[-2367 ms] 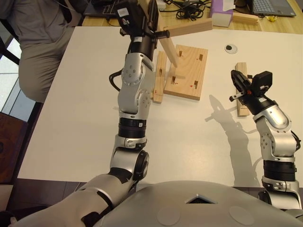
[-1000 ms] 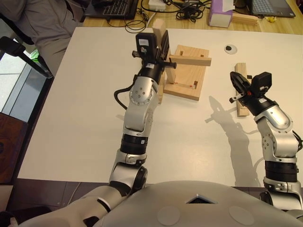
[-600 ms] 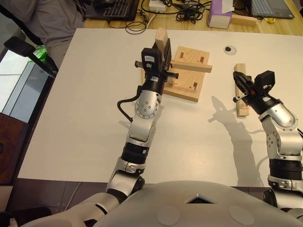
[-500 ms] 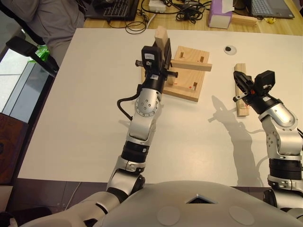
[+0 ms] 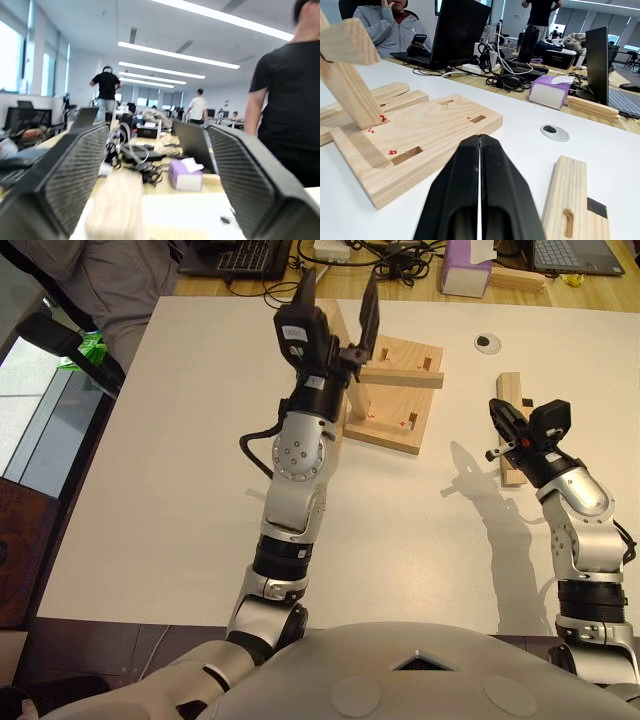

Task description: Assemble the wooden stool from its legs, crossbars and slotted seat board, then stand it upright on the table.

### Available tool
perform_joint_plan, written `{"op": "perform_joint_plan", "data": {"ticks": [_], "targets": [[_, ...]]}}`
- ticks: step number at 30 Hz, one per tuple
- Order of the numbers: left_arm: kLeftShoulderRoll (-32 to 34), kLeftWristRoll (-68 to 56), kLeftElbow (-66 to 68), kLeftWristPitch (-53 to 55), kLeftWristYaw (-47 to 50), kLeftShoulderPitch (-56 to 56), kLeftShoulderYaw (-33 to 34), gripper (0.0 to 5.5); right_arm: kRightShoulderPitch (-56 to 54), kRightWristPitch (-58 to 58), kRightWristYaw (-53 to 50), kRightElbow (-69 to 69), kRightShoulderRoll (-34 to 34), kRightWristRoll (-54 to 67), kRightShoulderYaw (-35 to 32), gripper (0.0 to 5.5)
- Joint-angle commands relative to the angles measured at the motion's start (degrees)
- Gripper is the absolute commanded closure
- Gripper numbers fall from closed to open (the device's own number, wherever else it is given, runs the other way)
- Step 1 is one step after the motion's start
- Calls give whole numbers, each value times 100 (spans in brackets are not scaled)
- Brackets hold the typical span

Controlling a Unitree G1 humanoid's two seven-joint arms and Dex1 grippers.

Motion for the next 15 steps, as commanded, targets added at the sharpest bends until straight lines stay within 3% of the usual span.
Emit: {"op": "perform_joint_plan", "data": {"ticks": [1, 5, 11, 15], "targets": [[48, 46, -431, -143, -2, -403, 359, 110, 81, -169, -107, 113, 53, -76, -70, 550], [503, -17, -666, 51, 81, -783, 1199, 49, 126, -418, -234, 303, 61, -184, -146, 550], [1344, -327, 483, 226, 505, -979, 2907, 46, 341, -652, -347, 466, -3, -318, -229, 550], [1318, -355, 1165, 167, 568, -551, 3171, 46, 444, -640, -287, 399, -27, -361, -187, 550]]}}
